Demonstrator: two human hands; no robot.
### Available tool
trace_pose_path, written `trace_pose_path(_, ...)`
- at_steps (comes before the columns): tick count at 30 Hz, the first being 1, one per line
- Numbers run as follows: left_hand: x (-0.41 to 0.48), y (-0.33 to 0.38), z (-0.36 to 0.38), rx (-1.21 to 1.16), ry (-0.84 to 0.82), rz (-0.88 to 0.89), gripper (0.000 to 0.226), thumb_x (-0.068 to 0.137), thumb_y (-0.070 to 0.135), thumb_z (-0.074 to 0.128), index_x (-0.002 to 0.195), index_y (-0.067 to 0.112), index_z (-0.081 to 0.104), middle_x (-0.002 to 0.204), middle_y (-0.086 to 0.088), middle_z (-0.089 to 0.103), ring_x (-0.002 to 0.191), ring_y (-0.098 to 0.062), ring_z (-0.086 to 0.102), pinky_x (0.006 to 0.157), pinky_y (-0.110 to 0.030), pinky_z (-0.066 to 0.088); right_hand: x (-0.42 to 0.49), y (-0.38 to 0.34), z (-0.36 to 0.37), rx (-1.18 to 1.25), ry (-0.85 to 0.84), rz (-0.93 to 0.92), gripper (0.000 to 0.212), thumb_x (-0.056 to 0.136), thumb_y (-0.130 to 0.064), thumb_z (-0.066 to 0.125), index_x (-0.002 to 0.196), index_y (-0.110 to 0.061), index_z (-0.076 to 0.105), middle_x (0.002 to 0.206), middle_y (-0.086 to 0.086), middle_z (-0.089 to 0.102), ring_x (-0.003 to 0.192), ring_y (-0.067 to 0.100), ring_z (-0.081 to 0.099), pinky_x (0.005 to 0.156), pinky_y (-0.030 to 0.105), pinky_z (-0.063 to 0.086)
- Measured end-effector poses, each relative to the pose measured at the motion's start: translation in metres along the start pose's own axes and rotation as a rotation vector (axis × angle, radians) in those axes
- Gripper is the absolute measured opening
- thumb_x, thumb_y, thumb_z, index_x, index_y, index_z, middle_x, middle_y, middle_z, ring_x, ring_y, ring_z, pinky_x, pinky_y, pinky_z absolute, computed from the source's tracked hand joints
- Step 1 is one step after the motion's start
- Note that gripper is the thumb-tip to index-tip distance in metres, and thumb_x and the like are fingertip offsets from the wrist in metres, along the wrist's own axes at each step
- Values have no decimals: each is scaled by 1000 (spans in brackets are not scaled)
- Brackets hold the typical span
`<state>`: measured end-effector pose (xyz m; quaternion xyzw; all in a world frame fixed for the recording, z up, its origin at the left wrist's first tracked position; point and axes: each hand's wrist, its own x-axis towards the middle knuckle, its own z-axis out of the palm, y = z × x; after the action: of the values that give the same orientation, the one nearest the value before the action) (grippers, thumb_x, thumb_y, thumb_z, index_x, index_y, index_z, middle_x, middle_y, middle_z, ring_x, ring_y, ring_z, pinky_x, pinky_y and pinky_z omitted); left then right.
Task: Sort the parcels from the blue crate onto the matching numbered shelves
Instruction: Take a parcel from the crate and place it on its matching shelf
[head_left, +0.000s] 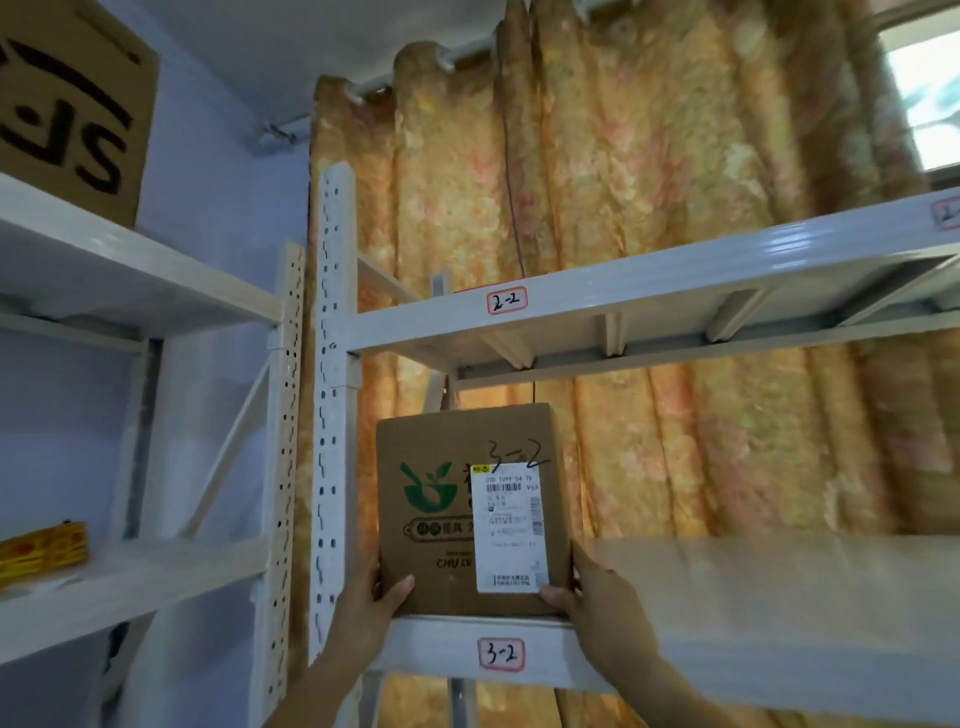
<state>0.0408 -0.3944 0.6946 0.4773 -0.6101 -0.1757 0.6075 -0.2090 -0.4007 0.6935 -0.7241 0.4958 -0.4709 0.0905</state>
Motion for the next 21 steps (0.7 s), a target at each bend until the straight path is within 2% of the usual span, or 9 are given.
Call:
trace_pose_path(3, 5, -8, 4, 37, -29, 49, 51, 92, 10, 55, 140, 10, 38, 129, -7, 56, 121, -25, 53, 104, -39, 42, -1, -2, 6, -136, 48, 17, 35, 93, -36, 53, 123, -19, 47, 113, 2, 68, 100, 22, 64, 79, 32, 50)
trace_pose_path(6, 7, -13, 10, 121, -4, 53, 47, 94, 14, 53, 139, 12, 39, 130, -5, 56, 121, -24, 51, 100, -33, 41, -3, -5, 13, -262, 70, 41, 32, 97, -38, 46, 118, -14, 47, 110, 7, 67, 99, 26, 63, 70, 31, 42)
trace_pose_path(8, 6, -16, 14, 183, 22, 40, 46, 94, 12, 53, 138, 10, 40, 132, -9, 56, 120, -26, 52, 100, -36, 42, -4, -6, 16, -307, 74, 65, 32, 98, -37, 44, 115, -10, 45, 109, 10, 67, 98, 29, 62, 67, 31, 39)
trace_pose_path(11, 3, -17, 18, 229, 41, 34, 56, 92, 7, 53, 144, 7, 31, 137, -11, 52, 125, -27, 49, 103, -36, 40, -5, -6, 14, -336, 29, 76, 28, 98, -29, 44, 116, -7, 42, 111, 15, 65, 102, 33, 61, 75, 37, 45)
trace_pose_path(13, 1, -16, 18, 230, 40, 16, 66, 92, 7, 53, 149, 8, 19, 143, -9, 46, 130, -27, 44, 108, -37, 37, -4, -6, 11, -357, -9, 79, 31, 98, -20, 42, 123, -2, 38, 115, 18, 63, 104, 35, 59, 80, 39, 46)
trace_pose_path(14, 0, -16, 19, 221, 38, 0, 70, 92, 9, 54, 150, 8, 14, 146, -8, 43, 132, -27, 42, 109, -38, 36, -3, -6, 10, -377, -20, 81, 39, 98, -15, 41, 132, 1, 32, 117, 19, 62, 106, 35, 59, 81, 39, 45)
trace_pose_path(16, -4, -16, 17, 220, 44, -31, 75, 92, 13, 56, 151, 10, 10, 149, -8, 38, 134, -28, 40, 109, -39, 35, -6, -7, 10, -424, -23, 86, 61, 98, -10, 38, 147, 5, 6, 120, 21, 60, 106, 35, 59, 81, 37, 44)
trace_pose_path(18, -10, -19, 12, 273, 24, -43, 77, 92, 20, 56, 151, 13, 8, 153, -8, 32, 136, -29, 37, 108, -39, 34, -12, -5, 13, -436, -19, 55, 72, 99, -11, 37, 148, 1, -14, 124, 22, 58, 102, 36, 60, 76, 36, 43)
trace_pose_path(21, -31, -30, 1, 494, -85, 19, 75, 96, 27, 48, 151, 14, -1, 159, -7, 15, 144, -25, 21, 117, -40, 23, -20, -2, 14, -479, -3, -21, 70, 101, -19, 35, 148, -2, -14, 135, 18, 50, 103, 34, 59, 72, 35, 41)
